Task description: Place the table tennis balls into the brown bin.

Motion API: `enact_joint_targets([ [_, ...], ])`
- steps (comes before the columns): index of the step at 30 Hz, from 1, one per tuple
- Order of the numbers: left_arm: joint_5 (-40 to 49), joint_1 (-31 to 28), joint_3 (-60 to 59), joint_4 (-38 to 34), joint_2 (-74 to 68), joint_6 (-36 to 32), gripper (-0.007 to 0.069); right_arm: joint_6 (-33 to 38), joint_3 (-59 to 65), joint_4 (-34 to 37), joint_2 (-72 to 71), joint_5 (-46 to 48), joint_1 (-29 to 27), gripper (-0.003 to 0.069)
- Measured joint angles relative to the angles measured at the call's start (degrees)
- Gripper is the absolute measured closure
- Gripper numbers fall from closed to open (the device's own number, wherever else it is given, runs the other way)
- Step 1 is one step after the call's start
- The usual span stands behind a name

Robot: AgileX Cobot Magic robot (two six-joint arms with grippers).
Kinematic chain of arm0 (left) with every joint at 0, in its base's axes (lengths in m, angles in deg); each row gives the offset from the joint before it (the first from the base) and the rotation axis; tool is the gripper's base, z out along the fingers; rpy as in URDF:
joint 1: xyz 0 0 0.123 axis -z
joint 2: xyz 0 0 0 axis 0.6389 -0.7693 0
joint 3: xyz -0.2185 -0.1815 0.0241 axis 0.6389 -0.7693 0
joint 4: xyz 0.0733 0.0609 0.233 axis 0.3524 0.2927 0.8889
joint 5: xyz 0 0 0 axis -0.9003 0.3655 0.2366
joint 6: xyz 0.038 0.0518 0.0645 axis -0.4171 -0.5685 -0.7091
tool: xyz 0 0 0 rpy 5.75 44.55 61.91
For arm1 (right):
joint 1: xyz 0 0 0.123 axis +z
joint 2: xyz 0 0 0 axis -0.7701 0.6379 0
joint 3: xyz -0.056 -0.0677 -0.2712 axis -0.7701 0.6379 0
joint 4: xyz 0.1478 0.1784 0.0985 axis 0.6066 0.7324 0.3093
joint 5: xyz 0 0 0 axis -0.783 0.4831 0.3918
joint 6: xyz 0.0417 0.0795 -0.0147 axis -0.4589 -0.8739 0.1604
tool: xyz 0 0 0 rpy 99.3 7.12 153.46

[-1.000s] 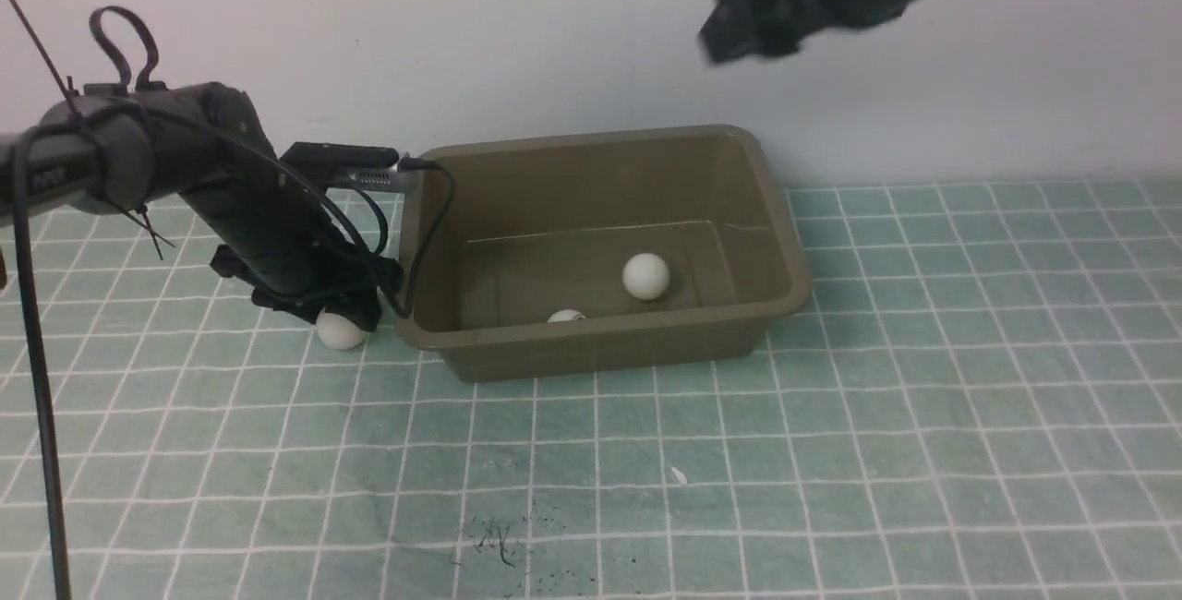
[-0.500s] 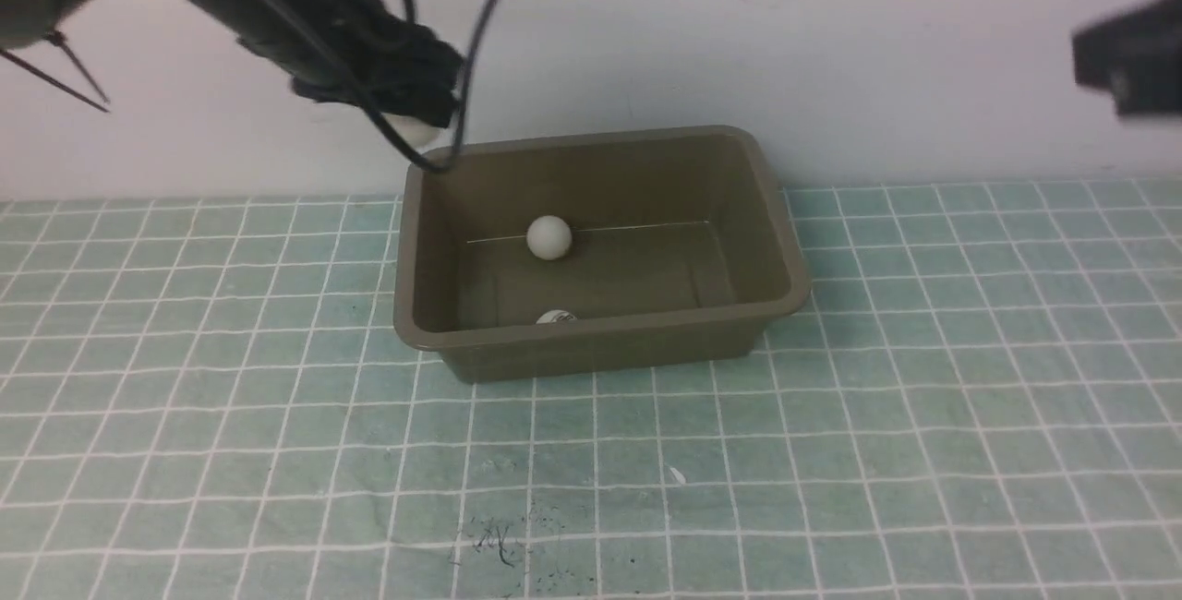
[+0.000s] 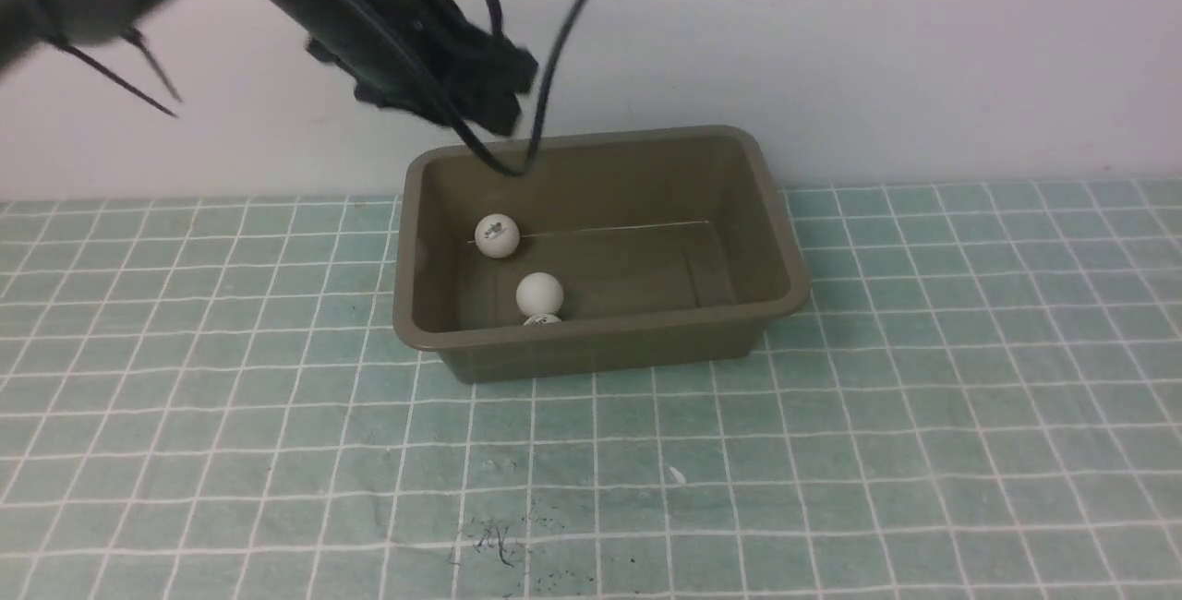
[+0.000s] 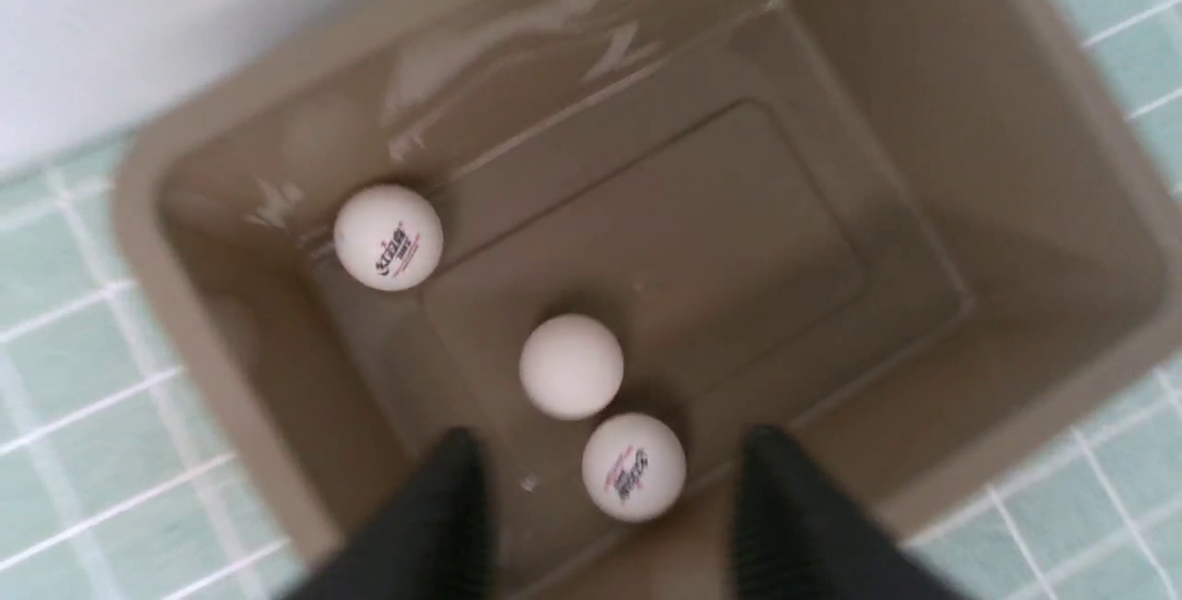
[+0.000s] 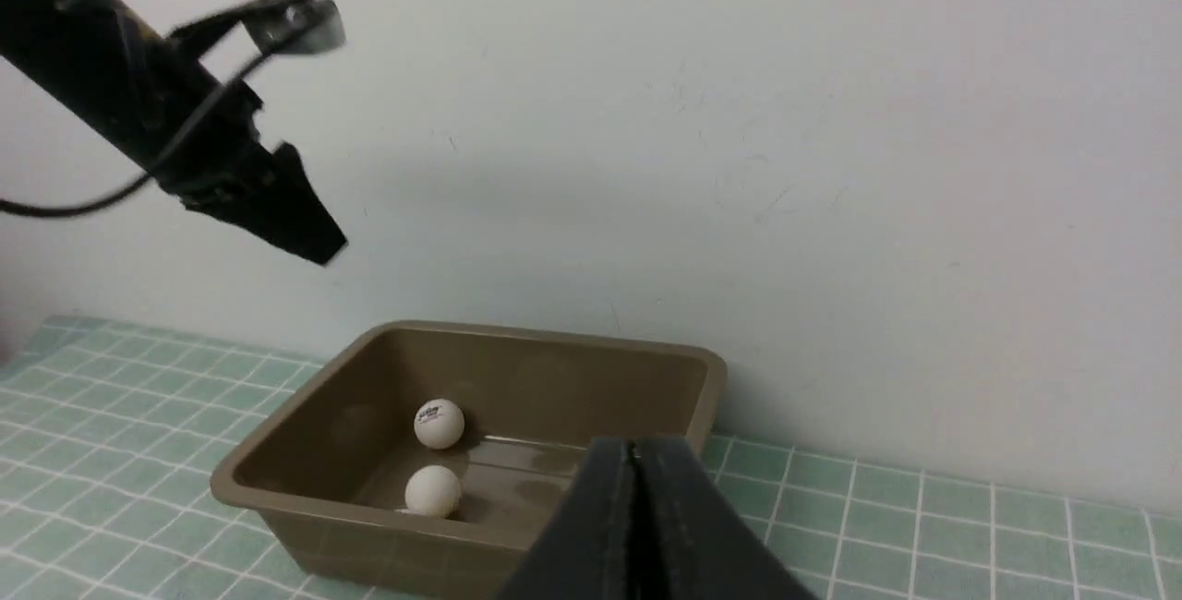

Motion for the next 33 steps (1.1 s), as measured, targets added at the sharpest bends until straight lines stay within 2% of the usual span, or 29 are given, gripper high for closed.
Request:
enact_joint_targets([
  [3, 2.3, 0.0, -1.0, 1.6, 9.7, 0.7, 0.0594, -0.6, 0.9, 0.0, -4.5, -0.4, 0.0, 0.0672],
  [5, 2.2, 0.0, -3.7, 1.7, 16.2, 0.9, 0.0617, -1.0, 0.9, -0.1, -5.9, -1.0, 0.0, 0.0672],
  [10, -0.9, 0.0, -15.1, 1.7, 31.7, 1.0, 0.0629, -2.4, 0.9, -0.4, -8.0, -2.0, 0.0, 0.0672],
  [14, -9.4, 0.0, -31.7, 1.5, 47.0, 1.0, 0.0629, -2.8, 0.9, -0.4, -8.1, -2.0, 0.0, 0.0672],
  [18, -18.9, 0.0, -45.9, 1.5, 57.9, 1.4, 0.0629, -2.8, 0.9, -0.4, -8.1, -2.0, 0.0, 0.0672],
  [20, -28.3, 0.0, -58.6, 1.5, 67.3, 1.6, 0.0629, -2.8, 0.9, -0.4, -8.1, -2.0, 0.0, 0.0672],
  [23, -37.8, 0.0, -68.5, 1.5, 78.2, 1.6, 0.0629, -2.8, 0.9, -0.4, -8.1, -2.0, 0.0, 0.0672],
  [27, -48.2, 0.0, -77.9, 1.3, 91.8, 1.6, 0.0629, -2.8, 0.9, -0.4, -8.1, -2.0, 0.0, 0.0672],
  [30, -50.9, 0.0, -82.7, 1.3, 102.0, 1.6, 0.0629, -2.9, 1.0, -0.4, -8.1, -1.9, 0.0, 0.0672],
  [33, -52.1, 0.0, -84.6, 1.3, 104.7, 1.6, 0.0629, -3.0, 1.0, -0.4, -8.2, -1.8, 0.0, 0.0672],
])
